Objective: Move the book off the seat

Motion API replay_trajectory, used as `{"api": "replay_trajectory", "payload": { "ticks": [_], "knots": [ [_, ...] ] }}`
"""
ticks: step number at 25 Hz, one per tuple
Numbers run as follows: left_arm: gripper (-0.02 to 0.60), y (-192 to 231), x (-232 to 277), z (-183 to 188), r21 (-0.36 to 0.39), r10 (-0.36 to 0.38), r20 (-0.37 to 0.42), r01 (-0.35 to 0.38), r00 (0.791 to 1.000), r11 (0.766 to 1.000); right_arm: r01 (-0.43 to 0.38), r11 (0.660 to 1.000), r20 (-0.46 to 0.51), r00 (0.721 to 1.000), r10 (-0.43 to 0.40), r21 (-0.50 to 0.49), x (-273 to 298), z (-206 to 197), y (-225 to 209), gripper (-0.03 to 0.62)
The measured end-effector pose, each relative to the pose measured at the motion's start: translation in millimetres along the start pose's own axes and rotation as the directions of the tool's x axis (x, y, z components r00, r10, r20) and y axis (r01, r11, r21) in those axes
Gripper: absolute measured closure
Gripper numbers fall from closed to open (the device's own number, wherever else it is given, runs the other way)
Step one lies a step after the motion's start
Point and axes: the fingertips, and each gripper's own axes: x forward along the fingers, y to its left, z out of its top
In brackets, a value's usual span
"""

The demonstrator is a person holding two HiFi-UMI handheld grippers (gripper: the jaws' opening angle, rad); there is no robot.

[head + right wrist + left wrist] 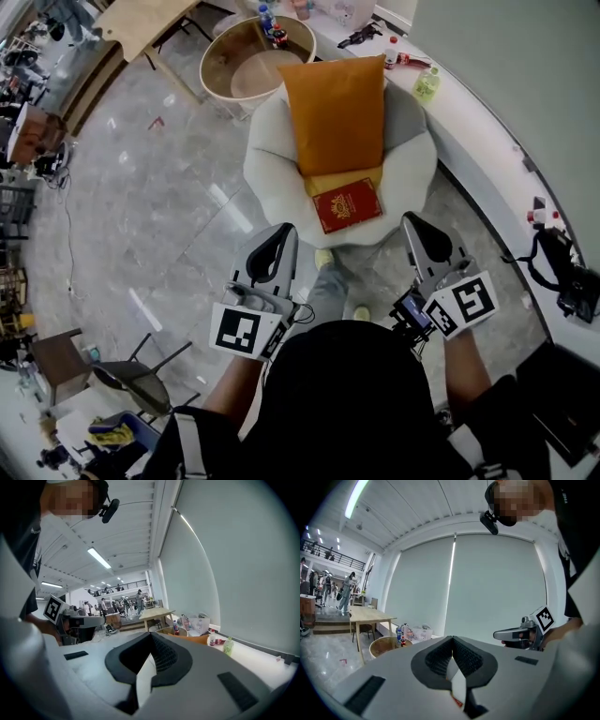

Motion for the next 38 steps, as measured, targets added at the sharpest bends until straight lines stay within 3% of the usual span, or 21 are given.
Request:
{"api": "replay_trajectory", "payload": {
  "ticks": [9,18,25,38],
  "knots": [
    [0.568,29.3,28.1,9.7,-0.037,-0.049,0.034,0.05,0.998,0.998,0.048,0.999,-0.01,0.999,-0.048,-0.016,31.0,14.2,-10.2,0.582],
    [0.568,61.9,47.1,17.3,0.032,-0.088,0.045,0.087,0.995,0.996,0.087,0.995,-0.034,0.995,-0.089,-0.052,68.8,24.4,-15.6,0.582],
    [0.569,90.2,57.5,17.5,0.042,-0.086,0.038,0.085,0.996,0.996,0.108,0.99,-0.053,0.992,-0.113,-0.091,87.7,29.1,-20.0,0.582],
    [0.569,94.1,73.8,27.4,0.029,-0.065,0.054,0.063,0.996,0.998,0.109,0.989,-0.062,0.991,-0.115,-0.102,92.1,24.9,-48.0,0.582]
  ]
}}
